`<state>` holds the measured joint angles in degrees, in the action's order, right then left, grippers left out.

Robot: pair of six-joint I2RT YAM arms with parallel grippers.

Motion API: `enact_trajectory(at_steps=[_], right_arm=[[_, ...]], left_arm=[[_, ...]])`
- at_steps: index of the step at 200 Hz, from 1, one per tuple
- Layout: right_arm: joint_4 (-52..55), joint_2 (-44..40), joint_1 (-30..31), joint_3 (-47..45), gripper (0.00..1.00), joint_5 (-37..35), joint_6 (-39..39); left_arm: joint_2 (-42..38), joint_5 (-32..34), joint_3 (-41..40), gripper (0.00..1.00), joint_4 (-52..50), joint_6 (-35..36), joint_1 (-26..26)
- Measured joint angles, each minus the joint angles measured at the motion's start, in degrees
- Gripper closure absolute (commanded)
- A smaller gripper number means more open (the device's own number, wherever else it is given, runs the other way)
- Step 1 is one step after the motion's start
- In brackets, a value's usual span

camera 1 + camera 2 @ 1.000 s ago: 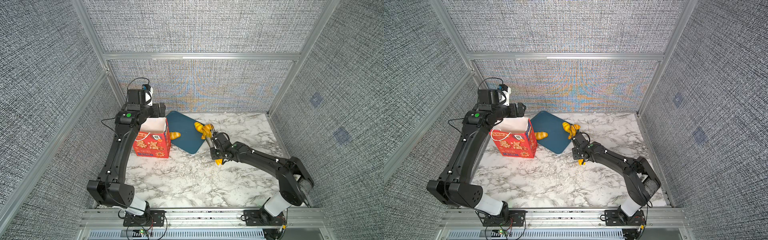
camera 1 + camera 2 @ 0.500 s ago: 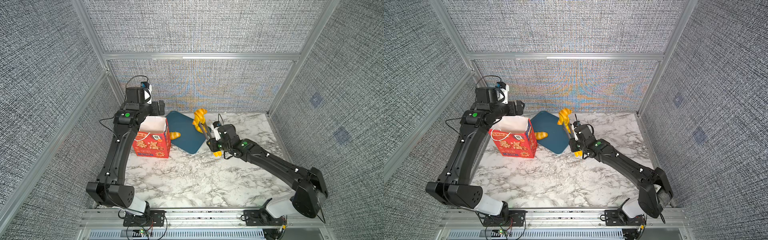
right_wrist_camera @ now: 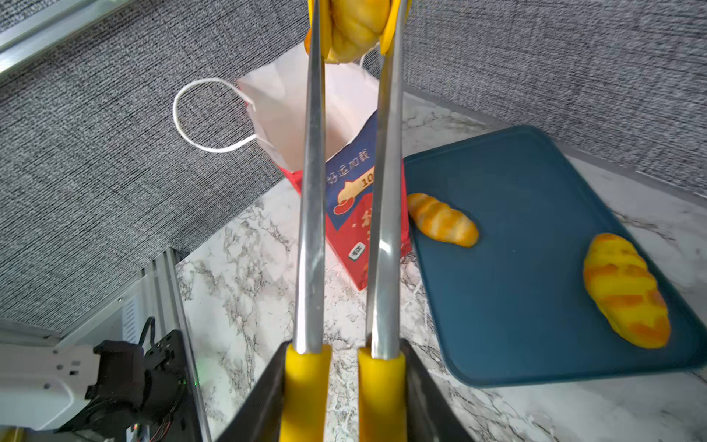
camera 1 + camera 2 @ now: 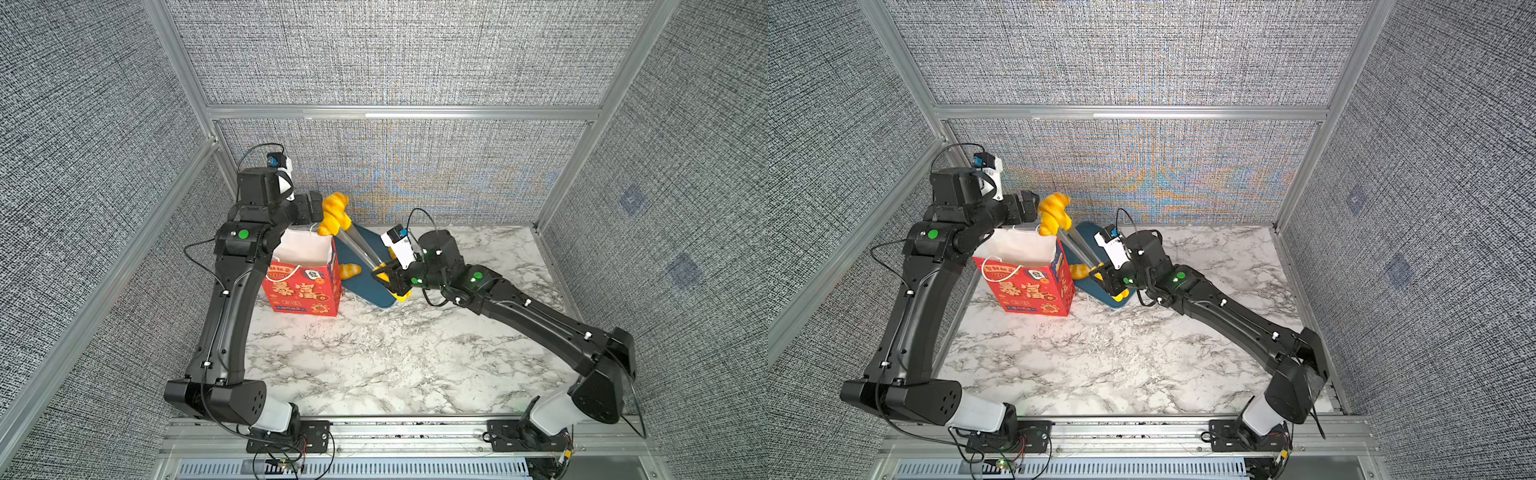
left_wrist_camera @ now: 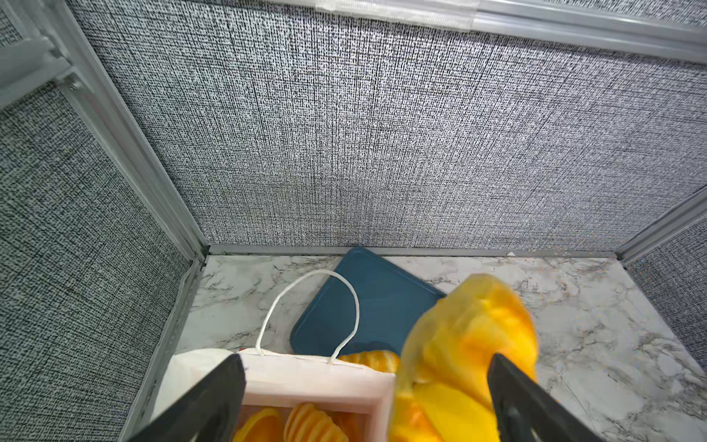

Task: Pack bread into a paper bag
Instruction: Place the fake bread in the paper bag.

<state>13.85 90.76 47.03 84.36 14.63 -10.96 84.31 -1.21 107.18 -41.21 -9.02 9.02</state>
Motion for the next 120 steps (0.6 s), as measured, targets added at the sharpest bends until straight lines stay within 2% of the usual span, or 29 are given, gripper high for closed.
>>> enact_trajectory(at_steps=[52,87,120], right_arm=[[0.17,7.39,2.86,6.03,0.83,3.39,0.96],[0.87,9.88,2.73,7.28,0.81,2.45,0.48],[1.16,12.2,2.64,10.12,0.68,2.49,0.33]], left_arm=[[-1.18,1.03,0.33,0.0,-0.31,0.22,0.0],[-1.62,1.22,0.33,0.0,-0.48,0.9,0.0],[-1.97,1.27,0.2,0.0,-0.5,1.16,0.0]])
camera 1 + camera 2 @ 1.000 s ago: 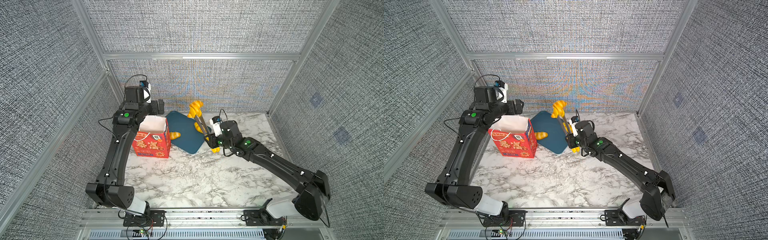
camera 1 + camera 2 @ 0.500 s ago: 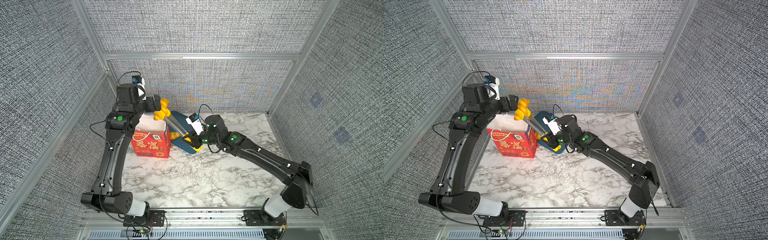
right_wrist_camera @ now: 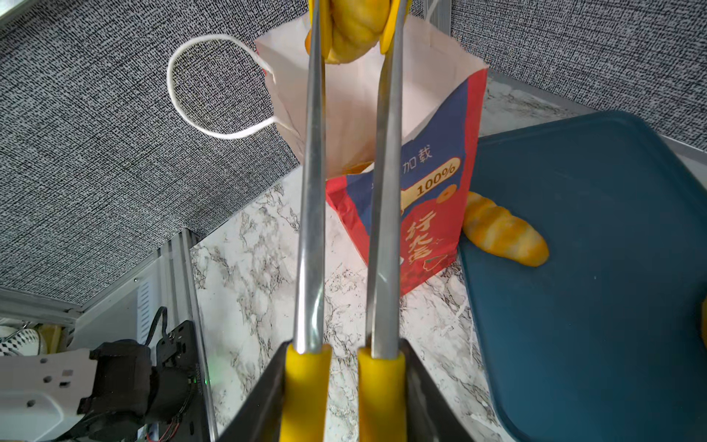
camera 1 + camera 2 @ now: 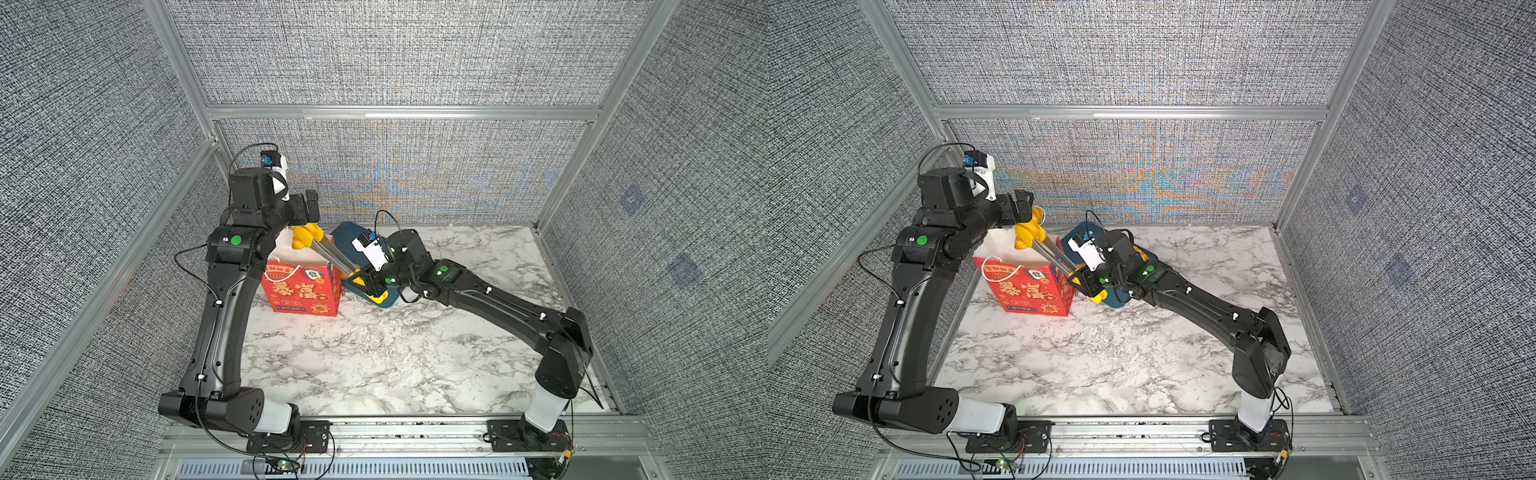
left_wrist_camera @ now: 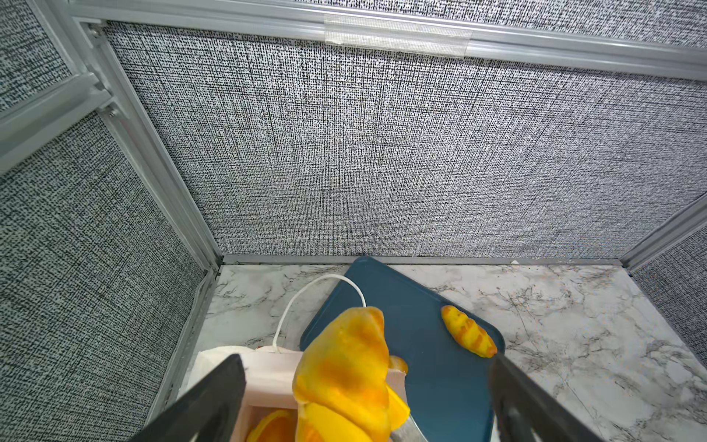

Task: Pack bread into a paper bag
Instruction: Place the fake bread in the paper bag.

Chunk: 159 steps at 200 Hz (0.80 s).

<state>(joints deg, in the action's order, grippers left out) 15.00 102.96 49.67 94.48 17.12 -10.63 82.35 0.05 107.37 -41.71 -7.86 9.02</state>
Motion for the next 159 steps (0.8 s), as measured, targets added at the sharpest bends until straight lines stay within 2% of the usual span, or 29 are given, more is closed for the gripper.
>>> enact_trajectory(at_steps=[16,80,159], right_arm=[[0.31,0.72,0.02,0.79,0.61,0.02,0.0],[2.03,1.33,0.02,1.07,0.47,-0.07,-0.22],[2.32,1.53,-0.13,1.09,0.39,-0.44,-0.61]], left_arm=[[-0.2,0.0,-0.04,0.0,0.0,0.15,0.0],[-1.03,0.44,-0.74,0.0,-0.04,0.35,0.0],[-1.09,0.44,-0.79,0.0,-0.04,0.37,0.0]])
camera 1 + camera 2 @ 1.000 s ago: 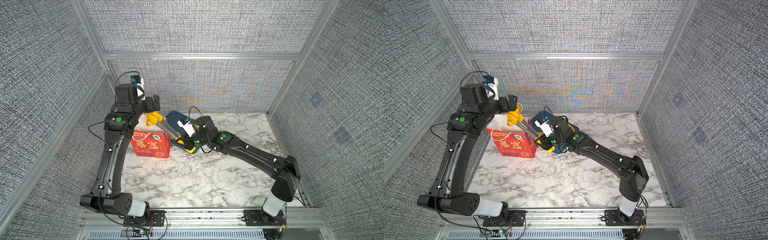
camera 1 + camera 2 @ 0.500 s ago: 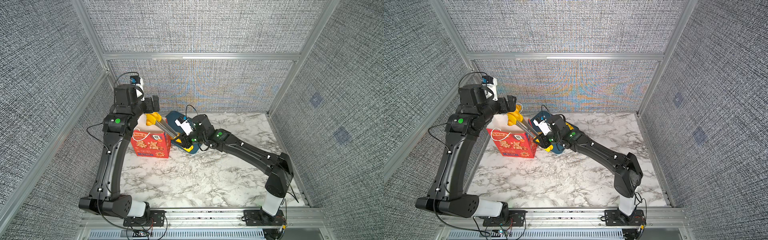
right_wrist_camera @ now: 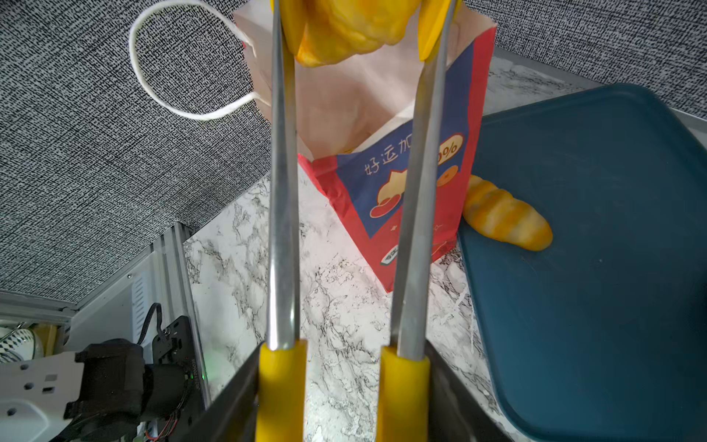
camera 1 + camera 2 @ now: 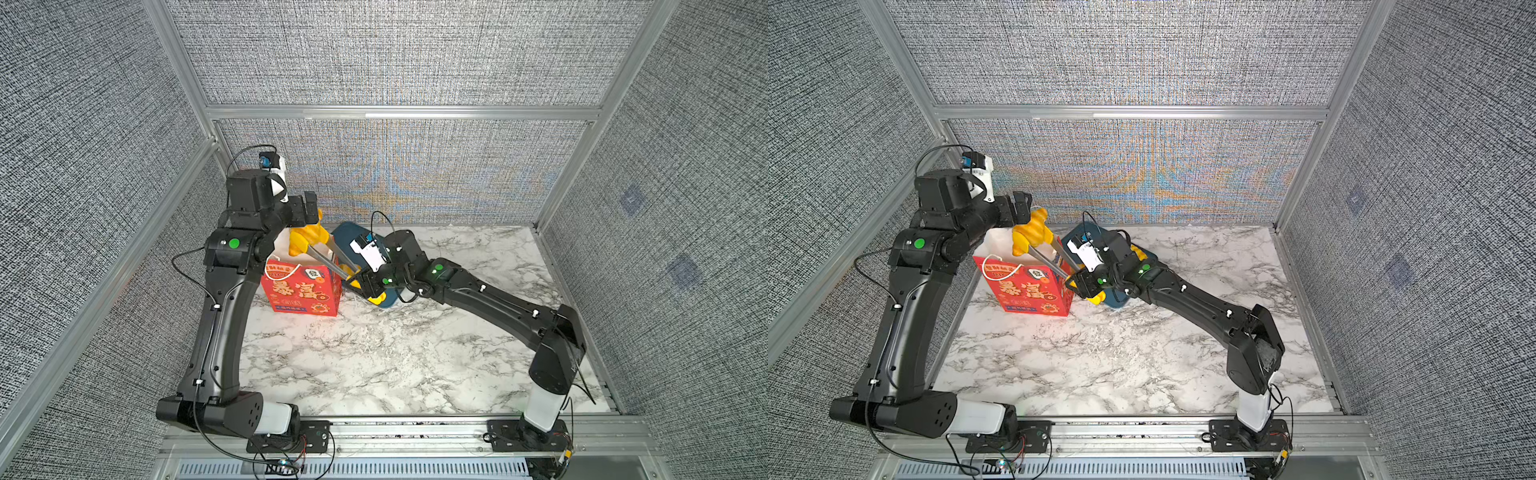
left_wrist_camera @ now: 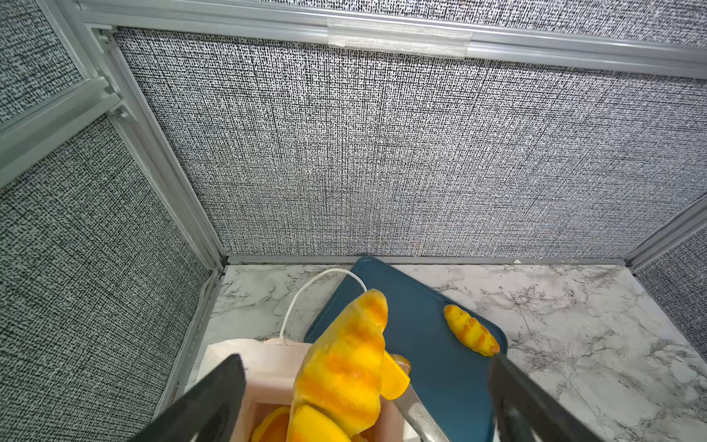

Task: Pack bread into a paper bag
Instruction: Place the fake bread in the paper bag.

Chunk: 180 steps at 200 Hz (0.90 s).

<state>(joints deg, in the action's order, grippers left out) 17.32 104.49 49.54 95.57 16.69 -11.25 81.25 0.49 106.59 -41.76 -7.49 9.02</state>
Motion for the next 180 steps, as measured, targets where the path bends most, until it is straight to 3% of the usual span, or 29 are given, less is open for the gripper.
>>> enact_trajectory(at_steps=[129,180], right_arm=[[-1.31,-4.04,-0.37,-2.64,0.37,-6.03,-0.83],[-2.78,-10.45,-5.55,-8.59,0.36,-10.86,-1.51]], left_arm=[[-0.15,-0.02,-0.13,0.0,0.0,0.17,0.0],[-0.55,0.0,-0.31,0.0,0.02,0.22,0.0]])
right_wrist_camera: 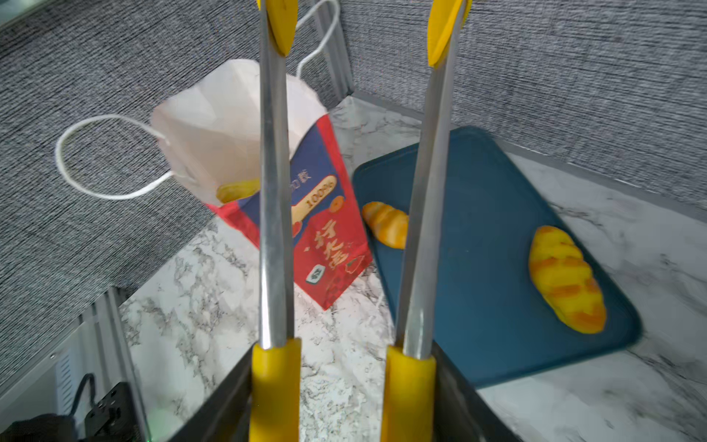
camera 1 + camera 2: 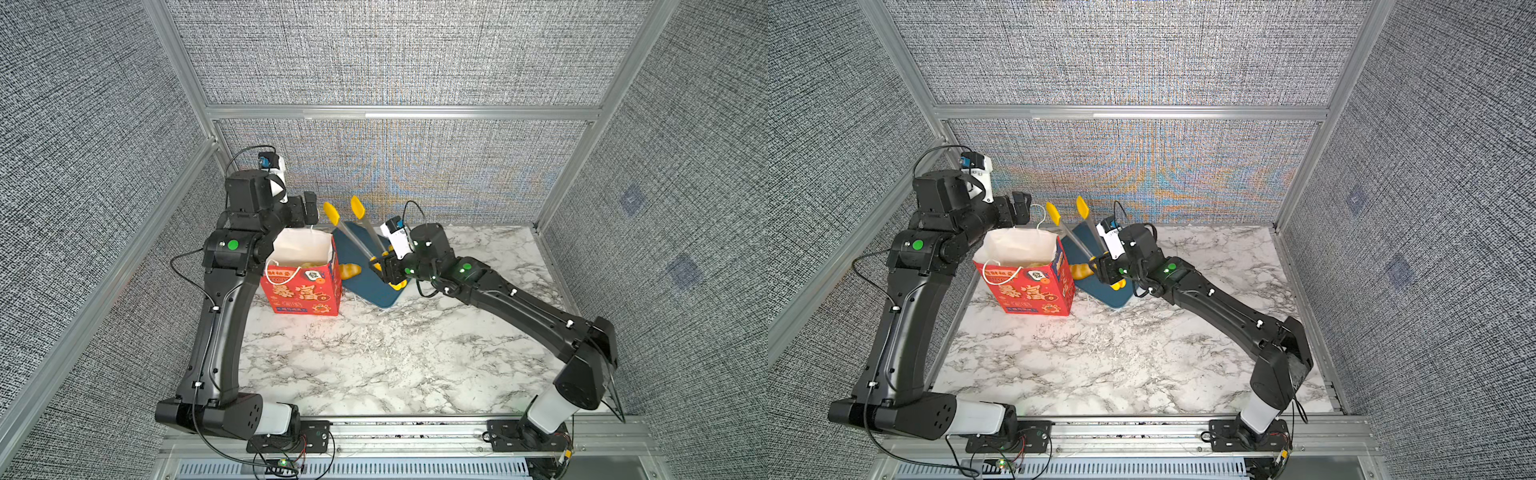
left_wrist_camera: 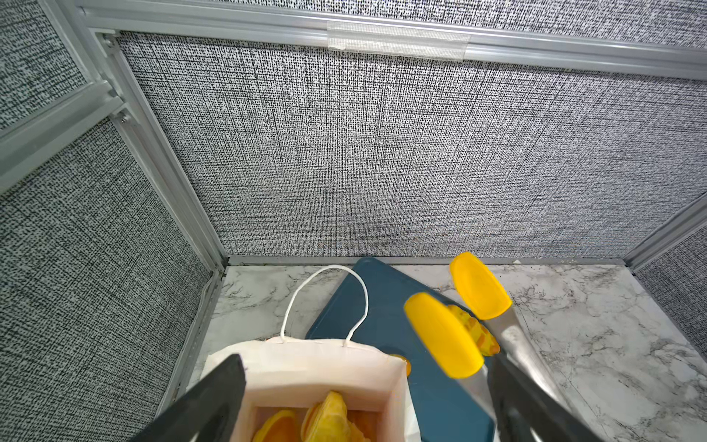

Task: Pack bread into a paper bag
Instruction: Pick up the fake bread from the plate.

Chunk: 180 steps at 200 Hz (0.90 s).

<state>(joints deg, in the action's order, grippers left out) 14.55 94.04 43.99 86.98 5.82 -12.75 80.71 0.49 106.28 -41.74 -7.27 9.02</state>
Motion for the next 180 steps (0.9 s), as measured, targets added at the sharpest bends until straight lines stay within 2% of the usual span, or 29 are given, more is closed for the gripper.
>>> enact_trajectory(at_steps=[47,85,180], right_arm=[[-0.66,-3.93,-7.54,-10.16,0.34,-1.75,-0.11],[-1.46,-2.32,-12.39,-18.49,0.34,-1.57,0.07],[-8.31,10.8,-16.74,-18.88,0.34,1.62,-0.02]], left_arm=[[0.04,0.0,0.2,0.0,0.09,-0.02,0.0],[0.2,-0.02,0.22,0.0,0.13,-0.04,0.0],[0.85,-0.28,-0.02,0.0,0.31,0.0,0.0]])
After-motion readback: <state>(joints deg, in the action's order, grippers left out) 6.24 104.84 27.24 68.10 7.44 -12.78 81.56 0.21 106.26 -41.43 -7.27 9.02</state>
